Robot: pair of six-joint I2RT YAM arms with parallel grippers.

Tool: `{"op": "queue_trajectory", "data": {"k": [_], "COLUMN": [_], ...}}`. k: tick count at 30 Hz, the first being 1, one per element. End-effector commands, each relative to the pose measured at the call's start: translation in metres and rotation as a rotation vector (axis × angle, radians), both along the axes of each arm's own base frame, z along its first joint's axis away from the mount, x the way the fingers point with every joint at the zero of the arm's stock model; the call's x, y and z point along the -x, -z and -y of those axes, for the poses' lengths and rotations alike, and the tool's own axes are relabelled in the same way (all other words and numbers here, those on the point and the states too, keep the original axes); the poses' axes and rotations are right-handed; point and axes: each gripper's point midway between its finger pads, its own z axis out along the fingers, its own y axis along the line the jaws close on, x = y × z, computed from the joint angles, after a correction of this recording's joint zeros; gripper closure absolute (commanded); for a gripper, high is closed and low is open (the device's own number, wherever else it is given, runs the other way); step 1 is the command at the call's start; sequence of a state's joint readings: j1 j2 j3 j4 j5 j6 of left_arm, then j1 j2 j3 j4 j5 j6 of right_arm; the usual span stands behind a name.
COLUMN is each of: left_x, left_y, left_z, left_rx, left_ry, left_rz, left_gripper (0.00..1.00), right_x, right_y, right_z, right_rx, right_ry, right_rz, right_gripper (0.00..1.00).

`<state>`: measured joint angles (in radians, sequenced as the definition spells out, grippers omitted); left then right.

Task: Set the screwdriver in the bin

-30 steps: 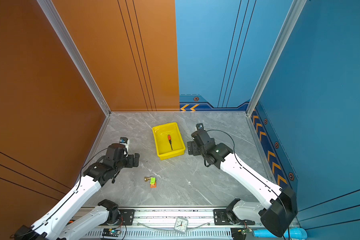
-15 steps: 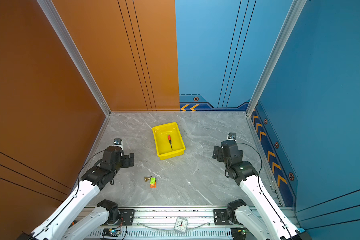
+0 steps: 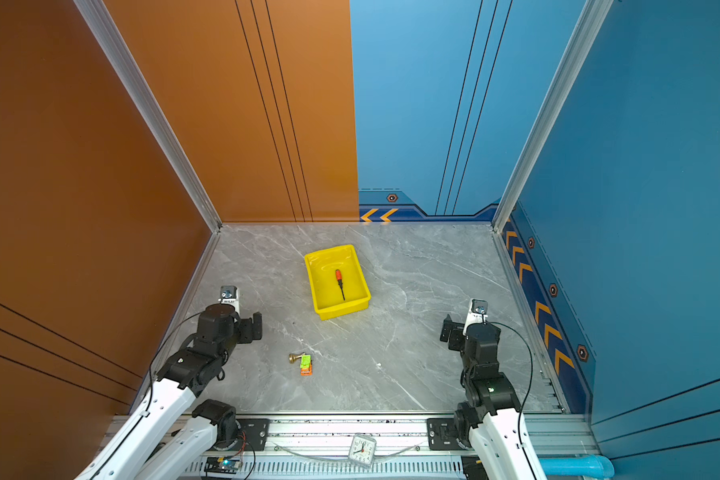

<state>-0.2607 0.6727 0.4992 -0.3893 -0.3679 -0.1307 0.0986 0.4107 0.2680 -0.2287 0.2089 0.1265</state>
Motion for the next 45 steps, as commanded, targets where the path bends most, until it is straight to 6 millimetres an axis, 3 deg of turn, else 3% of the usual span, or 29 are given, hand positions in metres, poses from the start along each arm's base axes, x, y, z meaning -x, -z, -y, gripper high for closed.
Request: {"op": "queue_trajectory", "data": {"k": [1, 5, 9, 16, 33, 45], "left_x": [0.001, 0.001, -0.009, -0.028, -0.097, -0.125], "left_y": [0.013, 0.027, 0.03, 0.041, 0.038, 0.038], "left_z": [-0.008, -0.016, -0.018, -0.016, -0.003, 0.005], "left_rx": [-0.04, -0.058, -0.051, -0.05, -0.069, -0.08], "left_ry": [-0.017, -0.064, -0.08, -0.077, 0.016, 0.06], "left_rz": [0.011, 0.035, 0.098, 0.149, 0.209, 0.232], "left_gripper": [0.02, 0.02, 0.02, 0.02, 0.02, 0.02], "right_x": [-0.006, -0.012, -0.032, -0.051, -0.114, -0.133], "right_y": [0.003, 0.017, 0.015, 0.015, 0.015, 0.024], "right_z": [-0.001, 0.006, -0.007, -0.004, -0.008, -0.006], "right_rx": [0.012, 0.033, 0.028, 0.038, 0.018, 0.028], "right_ry": [-0.013, 0.023, -0.052, -0.033, -0.054, -0.051], "right_rz": [0.052, 0.026, 0.06, 0.084, 0.131, 0.133], "right_gripper": [0.0, 0.0, 0.0, 0.0, 0.0, 0.0]}}
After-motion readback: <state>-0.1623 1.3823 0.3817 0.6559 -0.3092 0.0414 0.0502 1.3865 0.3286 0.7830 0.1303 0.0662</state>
